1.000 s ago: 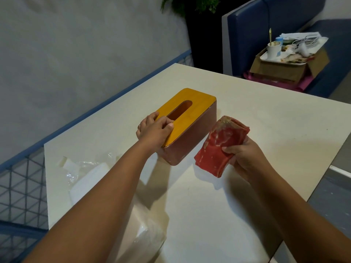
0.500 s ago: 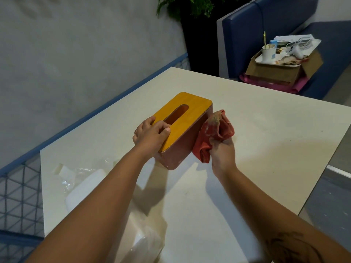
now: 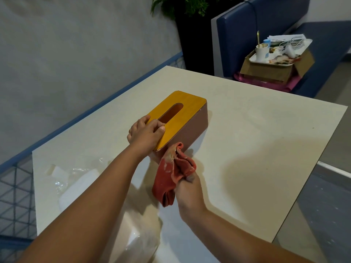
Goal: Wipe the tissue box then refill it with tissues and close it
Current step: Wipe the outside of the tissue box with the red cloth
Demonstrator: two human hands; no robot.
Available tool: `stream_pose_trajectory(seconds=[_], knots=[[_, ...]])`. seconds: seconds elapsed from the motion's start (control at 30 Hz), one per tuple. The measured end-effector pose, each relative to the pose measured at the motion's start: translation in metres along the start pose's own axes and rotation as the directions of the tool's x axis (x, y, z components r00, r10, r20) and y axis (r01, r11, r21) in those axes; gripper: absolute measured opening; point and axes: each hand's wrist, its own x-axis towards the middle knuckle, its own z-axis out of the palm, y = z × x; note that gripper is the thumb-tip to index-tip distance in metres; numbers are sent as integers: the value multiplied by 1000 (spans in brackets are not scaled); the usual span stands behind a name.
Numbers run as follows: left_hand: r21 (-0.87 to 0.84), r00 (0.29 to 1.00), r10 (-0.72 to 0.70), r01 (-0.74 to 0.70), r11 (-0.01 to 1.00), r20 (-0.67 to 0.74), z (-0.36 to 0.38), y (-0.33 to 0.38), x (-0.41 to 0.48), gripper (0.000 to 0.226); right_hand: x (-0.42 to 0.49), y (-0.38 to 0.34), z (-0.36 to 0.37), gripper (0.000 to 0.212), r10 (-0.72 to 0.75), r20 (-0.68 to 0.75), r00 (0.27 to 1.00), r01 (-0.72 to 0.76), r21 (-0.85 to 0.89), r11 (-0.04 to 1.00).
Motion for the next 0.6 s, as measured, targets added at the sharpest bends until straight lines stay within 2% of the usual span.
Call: stream_pose_trajectory(seconds=[0.07, 0.13, 0.2, 0.27, 0.33, 0.4, 0.47, 0.6], knots=[[-16, 1000, 0, 0, 1000, -4, 0, 0, 0, 22, -1, -8, -5, 39, 92, -26, 995, -91, 43, 995], [-17, 1000, -2, 2, 1000, -8, 0, 0, -2, 23, 6, -22, -12, 43, 151, -45, 987, -140, 190, 972], [-1, 1000, 3, -3, 1000, -10, 1, 1, -2, 25, 20, -46, -23, 46, 85, -126, 988, -48, 274, 960], [11, 1000, 7, -7, 1000, -7, 1, 1, -2, 27, 44, -69, -37, 48, 3, -295, 956, 90, 301, 949], [8, 1000, 7, -7, 1000, -2, 1, 1, -2, 27, 69, -88, -52, 47, -51, -405, 913, 140, 191, 972], [6, 1000, 5, -5, 1000, 1, 0, 1, -2, 26, 92, -96, -63, 50, -57, -430, 901, 67, 8, 998], [7, 1000, 7, -7, 1000, 1, 0, 1, -2, 25, 112, -97, -66, 50, -32, -403, 915, -4, -88, 996], [9, 1000, 10, -10, 1000, 1, 0, 1, -1, 24, 132, -86, -53, 46, -65, -330, 942, 10, -167, 986]])
